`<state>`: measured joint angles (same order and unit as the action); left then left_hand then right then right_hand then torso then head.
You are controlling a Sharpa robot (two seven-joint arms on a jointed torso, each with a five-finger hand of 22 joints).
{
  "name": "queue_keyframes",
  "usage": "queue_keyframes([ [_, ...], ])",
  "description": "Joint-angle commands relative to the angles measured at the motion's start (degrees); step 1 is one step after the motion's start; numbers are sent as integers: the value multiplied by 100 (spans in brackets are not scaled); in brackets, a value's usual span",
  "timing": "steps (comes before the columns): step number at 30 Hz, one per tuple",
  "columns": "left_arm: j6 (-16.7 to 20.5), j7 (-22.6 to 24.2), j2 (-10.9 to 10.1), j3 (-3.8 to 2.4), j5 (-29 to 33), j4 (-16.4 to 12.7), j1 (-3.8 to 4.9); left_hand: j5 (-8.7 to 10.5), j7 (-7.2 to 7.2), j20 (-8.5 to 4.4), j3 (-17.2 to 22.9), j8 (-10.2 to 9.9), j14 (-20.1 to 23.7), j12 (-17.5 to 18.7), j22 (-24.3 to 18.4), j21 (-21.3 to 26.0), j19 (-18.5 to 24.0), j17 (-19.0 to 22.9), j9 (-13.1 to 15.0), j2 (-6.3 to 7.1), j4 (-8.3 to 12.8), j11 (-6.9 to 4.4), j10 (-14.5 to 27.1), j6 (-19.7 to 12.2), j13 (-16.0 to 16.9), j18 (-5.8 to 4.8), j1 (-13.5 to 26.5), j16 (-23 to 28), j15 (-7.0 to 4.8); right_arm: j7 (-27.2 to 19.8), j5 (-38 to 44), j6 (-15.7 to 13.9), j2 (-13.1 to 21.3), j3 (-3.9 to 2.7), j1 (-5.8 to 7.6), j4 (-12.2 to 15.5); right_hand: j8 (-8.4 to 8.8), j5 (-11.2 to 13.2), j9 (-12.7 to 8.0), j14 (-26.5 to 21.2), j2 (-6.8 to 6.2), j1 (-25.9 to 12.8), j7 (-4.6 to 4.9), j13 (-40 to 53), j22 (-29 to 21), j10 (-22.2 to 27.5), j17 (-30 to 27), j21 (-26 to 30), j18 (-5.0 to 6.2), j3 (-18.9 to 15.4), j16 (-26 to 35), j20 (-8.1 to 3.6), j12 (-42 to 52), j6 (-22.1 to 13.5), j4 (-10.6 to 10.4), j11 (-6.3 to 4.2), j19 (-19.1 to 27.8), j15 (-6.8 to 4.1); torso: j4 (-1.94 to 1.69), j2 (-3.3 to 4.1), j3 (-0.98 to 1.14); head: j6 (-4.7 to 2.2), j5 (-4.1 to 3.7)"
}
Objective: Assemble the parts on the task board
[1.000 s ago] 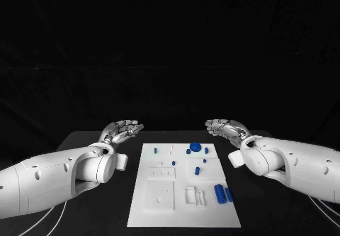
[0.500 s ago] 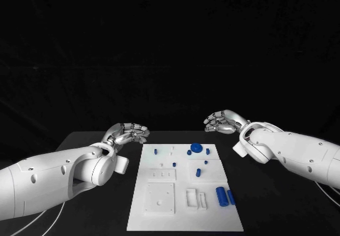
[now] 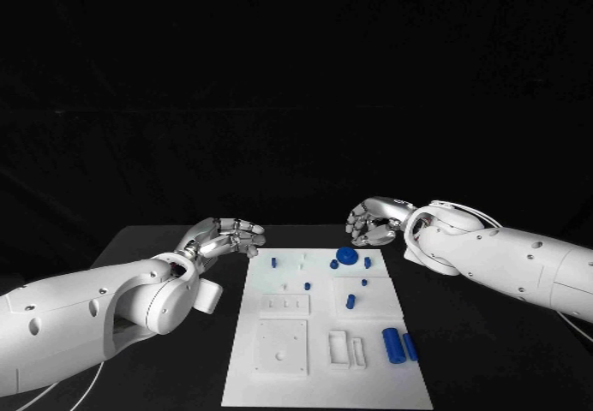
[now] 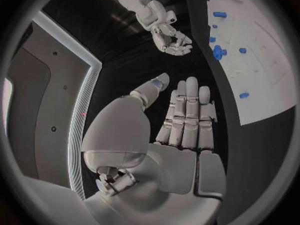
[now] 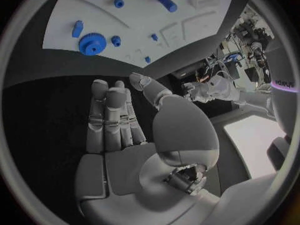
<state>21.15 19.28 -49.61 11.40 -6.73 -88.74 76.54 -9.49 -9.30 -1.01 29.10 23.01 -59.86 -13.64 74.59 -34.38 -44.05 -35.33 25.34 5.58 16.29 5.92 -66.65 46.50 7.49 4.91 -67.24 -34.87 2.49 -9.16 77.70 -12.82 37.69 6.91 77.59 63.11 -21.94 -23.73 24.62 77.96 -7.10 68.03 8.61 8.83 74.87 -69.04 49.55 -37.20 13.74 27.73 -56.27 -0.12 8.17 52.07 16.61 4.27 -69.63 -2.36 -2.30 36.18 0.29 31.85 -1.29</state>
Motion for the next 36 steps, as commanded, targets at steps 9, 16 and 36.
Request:
queue_keyframes([
  [9, -246, -15, -145, -29, 26, -327, 125, -17, -27, -54, 39, -72, 59, 76, -4, -35, 18, 11, 8, 9, 16, 41, 49, 8, -15, -80, 138, -42, -3, 541, 1404, -55, -216, -2, 16, 59, 79, 220, -43, -116, -36, 36, -20, 9, 142, -93, 149, -232, 126, 79, -413, -103, -143, 113, 21, 0, -113, 10, -99, 221, 15, -21, -74],
  [16, -270, -25, -185, -33, 26, -419, 182, -15, -34, -71, 52, -98, 114, 104, -14, -20, 56, 35, 13, 17, 15, 54, 69, -4, -21, -112, 181, -28, 21, 694, 1623, -109, -255, -2, 16, 96, 124, 356, -63, -139, -79, -17, -1, -1, 138, -65, 136, -268, 126, 68, -472, -105, -212, 85, 18, 24, -101, 34, -154, 327, 37, -33, -110],
  [36, -293, -38, -285, -34, 26, -545, 272, -8, -41, -88, 57, -118, 133, 124, -19, -16, 73, 51, 19, 30, 13, 62, 80, -13, -24, -138, 218, -31, 31, 890, 1988, 41, -429, 7, -73, -49, 251, 548, -125, -175, -228, -103, 68, -170, 119, 283, 39, -325, 126, 62, -604, -103, -451, -32, 7, 177, -85, 184, -203, 529, 65, -45, -151],
])
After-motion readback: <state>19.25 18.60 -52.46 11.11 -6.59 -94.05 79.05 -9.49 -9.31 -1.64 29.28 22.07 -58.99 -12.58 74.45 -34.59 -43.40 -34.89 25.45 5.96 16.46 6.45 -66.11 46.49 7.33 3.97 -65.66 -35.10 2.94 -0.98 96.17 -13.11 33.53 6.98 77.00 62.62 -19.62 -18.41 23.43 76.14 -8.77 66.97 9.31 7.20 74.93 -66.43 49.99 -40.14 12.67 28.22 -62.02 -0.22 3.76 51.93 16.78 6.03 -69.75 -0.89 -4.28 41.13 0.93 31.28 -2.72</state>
